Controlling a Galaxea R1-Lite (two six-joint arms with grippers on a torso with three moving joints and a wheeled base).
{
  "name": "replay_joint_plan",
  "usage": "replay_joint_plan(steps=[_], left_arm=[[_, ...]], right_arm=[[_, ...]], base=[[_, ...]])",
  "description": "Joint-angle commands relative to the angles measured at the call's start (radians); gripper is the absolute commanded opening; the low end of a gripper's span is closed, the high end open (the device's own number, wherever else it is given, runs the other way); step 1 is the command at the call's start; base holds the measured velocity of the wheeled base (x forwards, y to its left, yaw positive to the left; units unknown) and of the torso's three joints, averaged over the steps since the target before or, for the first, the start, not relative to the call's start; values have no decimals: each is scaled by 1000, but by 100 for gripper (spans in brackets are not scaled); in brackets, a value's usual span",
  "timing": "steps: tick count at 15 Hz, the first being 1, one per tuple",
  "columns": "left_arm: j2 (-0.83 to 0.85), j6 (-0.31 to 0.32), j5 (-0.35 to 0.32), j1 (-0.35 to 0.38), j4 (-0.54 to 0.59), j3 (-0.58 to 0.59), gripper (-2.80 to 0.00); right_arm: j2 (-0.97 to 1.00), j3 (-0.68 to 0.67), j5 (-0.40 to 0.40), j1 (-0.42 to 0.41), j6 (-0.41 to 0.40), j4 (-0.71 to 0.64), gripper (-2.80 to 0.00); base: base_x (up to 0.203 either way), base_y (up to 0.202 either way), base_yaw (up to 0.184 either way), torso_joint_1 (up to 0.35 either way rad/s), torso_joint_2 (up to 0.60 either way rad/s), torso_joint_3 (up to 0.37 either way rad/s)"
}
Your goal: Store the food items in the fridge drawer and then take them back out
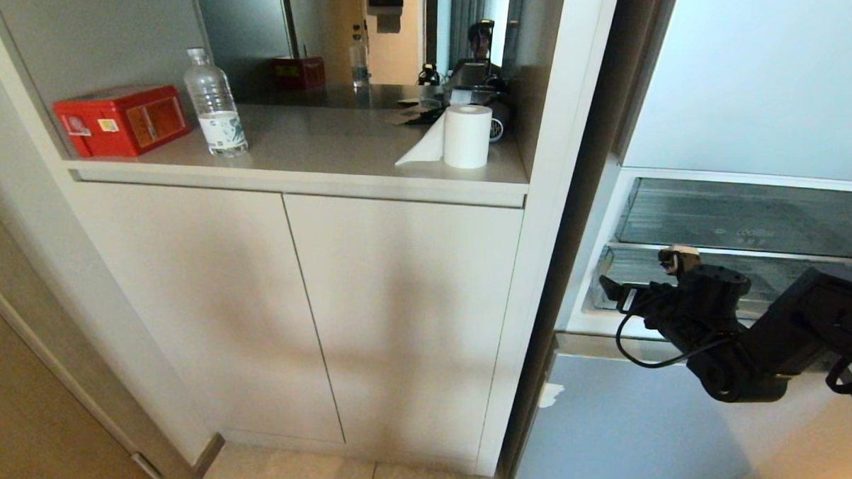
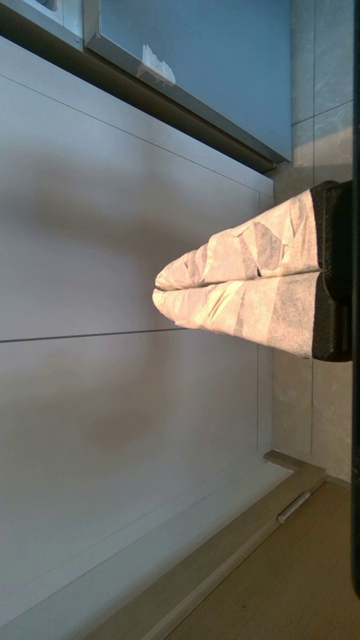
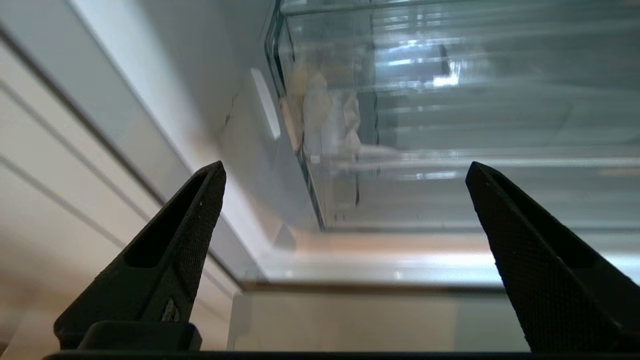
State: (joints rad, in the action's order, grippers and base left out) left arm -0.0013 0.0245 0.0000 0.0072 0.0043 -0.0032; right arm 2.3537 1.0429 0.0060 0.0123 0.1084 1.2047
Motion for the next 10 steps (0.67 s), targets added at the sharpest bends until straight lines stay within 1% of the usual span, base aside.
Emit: replay_joint_plan(steps=[1, 5, 8, 10], left_arm=[[1, 0, 0, 0, 0, 0, -280], [1, 0, 0, 0, 0, 0, -280], [1, 0, 0, 0, 0, 0, -280], [1, 0, 0, 0, 0, 1, -280]], right_arm=[[33, 39, -1, 2, 0, 7, 0], [82, 130, -12, 3, -1, 4, 0], [104, 159, -31, 5, -1, 4, 0], [123, 202, -38, 5, -1, 4, 0]], base=[[0, 0, 0, 0, 0, 0], [0, 0, 0, 0, 0, 0], [0, 0, 0, 0, 0, 0], [0, 0, 0, 0, 0, 0]])
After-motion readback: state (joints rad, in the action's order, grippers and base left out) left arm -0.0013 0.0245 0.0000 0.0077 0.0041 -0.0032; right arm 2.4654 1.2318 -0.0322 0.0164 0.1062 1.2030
